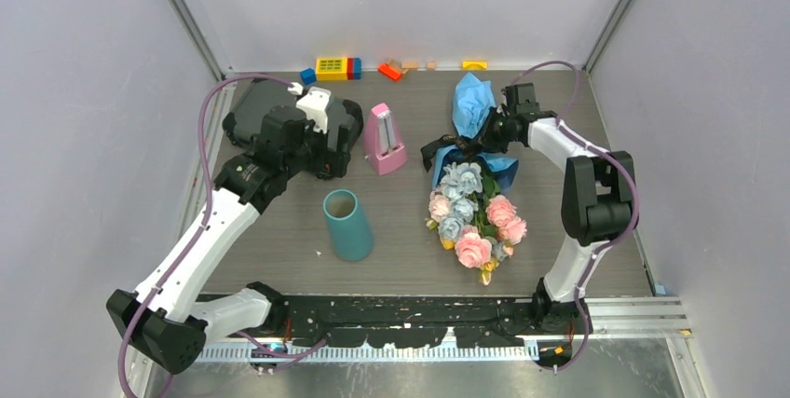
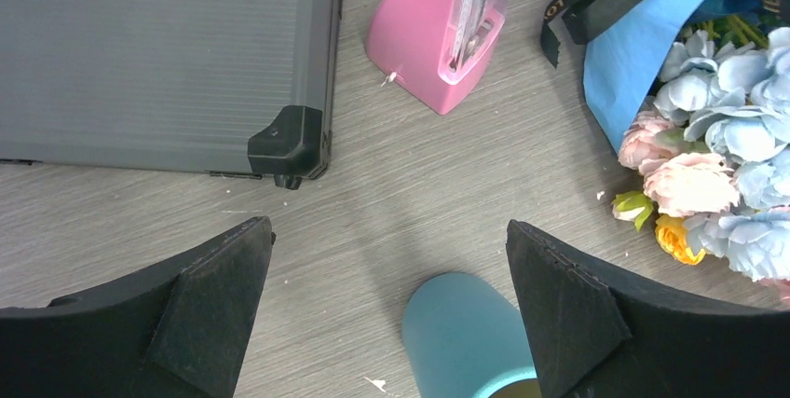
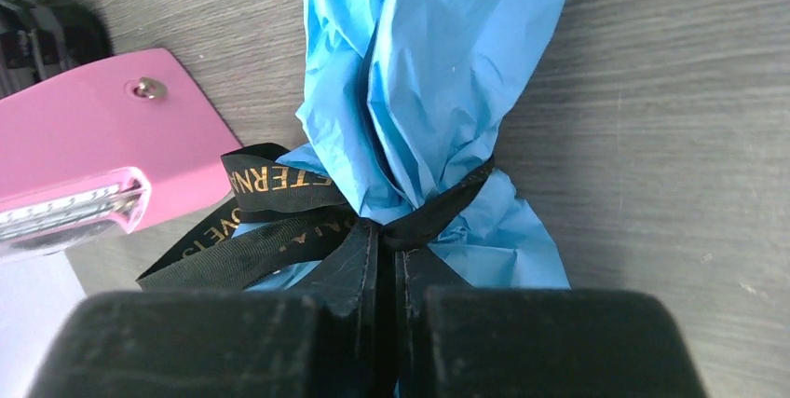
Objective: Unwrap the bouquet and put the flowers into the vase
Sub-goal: Place the fake flower at the center of the board.
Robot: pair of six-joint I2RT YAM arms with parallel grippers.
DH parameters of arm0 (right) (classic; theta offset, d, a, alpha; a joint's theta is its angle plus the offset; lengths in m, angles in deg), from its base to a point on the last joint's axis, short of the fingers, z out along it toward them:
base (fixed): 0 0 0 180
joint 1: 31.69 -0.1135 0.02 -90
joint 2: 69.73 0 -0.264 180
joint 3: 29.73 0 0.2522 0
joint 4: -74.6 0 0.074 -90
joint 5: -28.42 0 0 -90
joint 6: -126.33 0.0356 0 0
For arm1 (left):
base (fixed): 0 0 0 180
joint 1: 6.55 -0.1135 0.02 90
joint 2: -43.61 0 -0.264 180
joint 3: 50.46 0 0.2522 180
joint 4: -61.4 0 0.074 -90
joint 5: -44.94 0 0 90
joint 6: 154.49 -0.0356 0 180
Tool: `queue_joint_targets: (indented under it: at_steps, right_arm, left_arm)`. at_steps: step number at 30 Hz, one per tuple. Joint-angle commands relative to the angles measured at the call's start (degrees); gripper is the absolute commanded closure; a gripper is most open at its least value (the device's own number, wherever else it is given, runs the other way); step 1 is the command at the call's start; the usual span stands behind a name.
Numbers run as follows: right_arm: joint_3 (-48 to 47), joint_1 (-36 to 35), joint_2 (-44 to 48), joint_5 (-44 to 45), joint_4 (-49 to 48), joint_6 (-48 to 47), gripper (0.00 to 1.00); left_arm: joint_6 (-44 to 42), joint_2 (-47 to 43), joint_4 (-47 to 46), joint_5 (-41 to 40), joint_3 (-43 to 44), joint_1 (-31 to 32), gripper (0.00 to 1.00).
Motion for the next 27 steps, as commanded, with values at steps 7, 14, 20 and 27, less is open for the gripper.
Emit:
queue_joint_targets:
  at_steps: [7,14,20,27]
  right_arm:
    - [-3.34,-1.89,-0.57,4.87,-2.73,-3.74,0.56]
    - [-4.62,-1.83,6.38,9.18,3.68,-5.31,0.35]
    - [-5.14,-1.61,14.25,14.18,10.98,-7.54,0.25]
    - [-3.89,-1.30,19.05,11.65,15.99,-6.80,0.24]
  left_arm:
    - [-0.85,-0.05,-3.67,2.60,-1.81,-0.22,0.00]
    - [-1.72,0.40,-6.75,0.87,-4.67,-0.22,0.00]
    - [-3.01,-1.33,-9.91,1.18,-6.79,-0.18,0.00]
    - [-4.10,-3.06,-12.17,0.03,-8.77,-0.22,0.00]
